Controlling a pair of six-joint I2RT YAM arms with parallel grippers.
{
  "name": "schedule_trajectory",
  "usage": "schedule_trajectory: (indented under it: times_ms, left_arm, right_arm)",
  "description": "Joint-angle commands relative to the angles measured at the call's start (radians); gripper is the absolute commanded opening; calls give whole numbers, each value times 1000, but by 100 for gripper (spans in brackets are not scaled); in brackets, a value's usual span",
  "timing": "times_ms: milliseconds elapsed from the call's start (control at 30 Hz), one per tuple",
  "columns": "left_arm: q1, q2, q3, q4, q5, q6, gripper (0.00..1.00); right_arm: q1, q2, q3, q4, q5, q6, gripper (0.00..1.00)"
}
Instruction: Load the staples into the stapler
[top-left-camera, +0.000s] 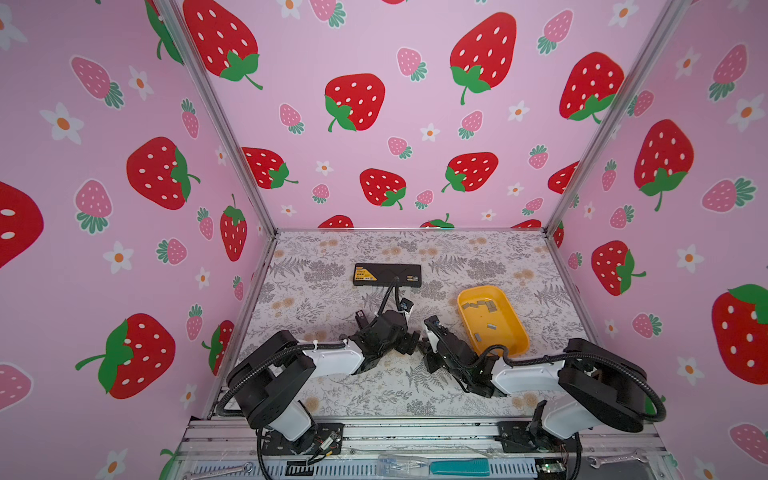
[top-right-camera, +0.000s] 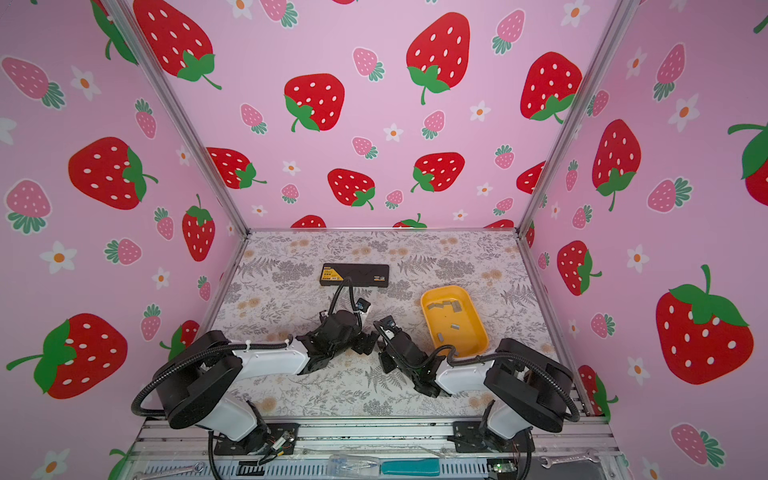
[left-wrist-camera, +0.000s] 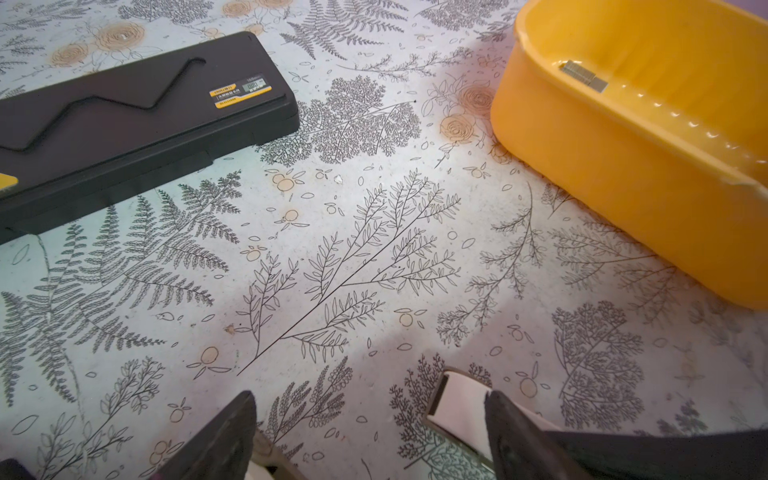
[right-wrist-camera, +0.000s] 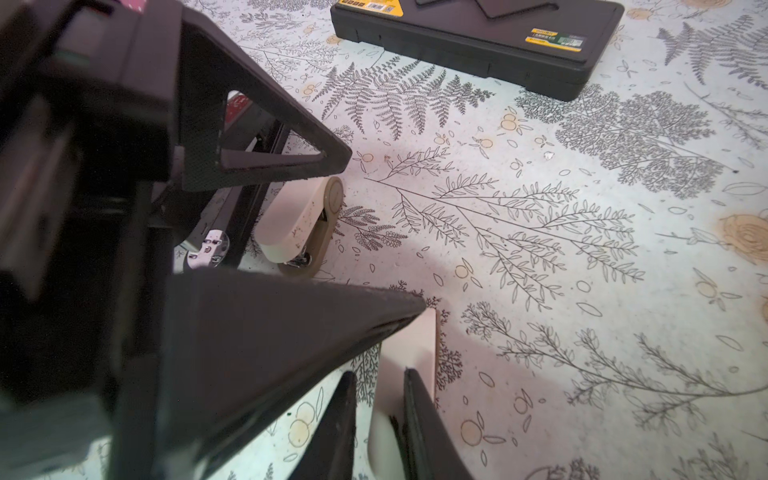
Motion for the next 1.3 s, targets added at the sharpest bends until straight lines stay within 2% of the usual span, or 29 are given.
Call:
schedule_trajectory:
  times_ms: [0,933,1100,1267]
  left_arm:
    - [-6,2,-10,31,13,12,88]
    - [-12,65,-23,86,14,3,87]
    - [-13,61,-19,81,6,2,87]
    - [-12,-12,-6,26,-34,4,87]
  right_arm:
    - [0,35,-35,-33,-4,18,23]
    - [4,194,-135,142,-23,78,23]
    - [4,176,-113,115,-31,74,23]
    - [3,38,-43,-39,15,59,36]
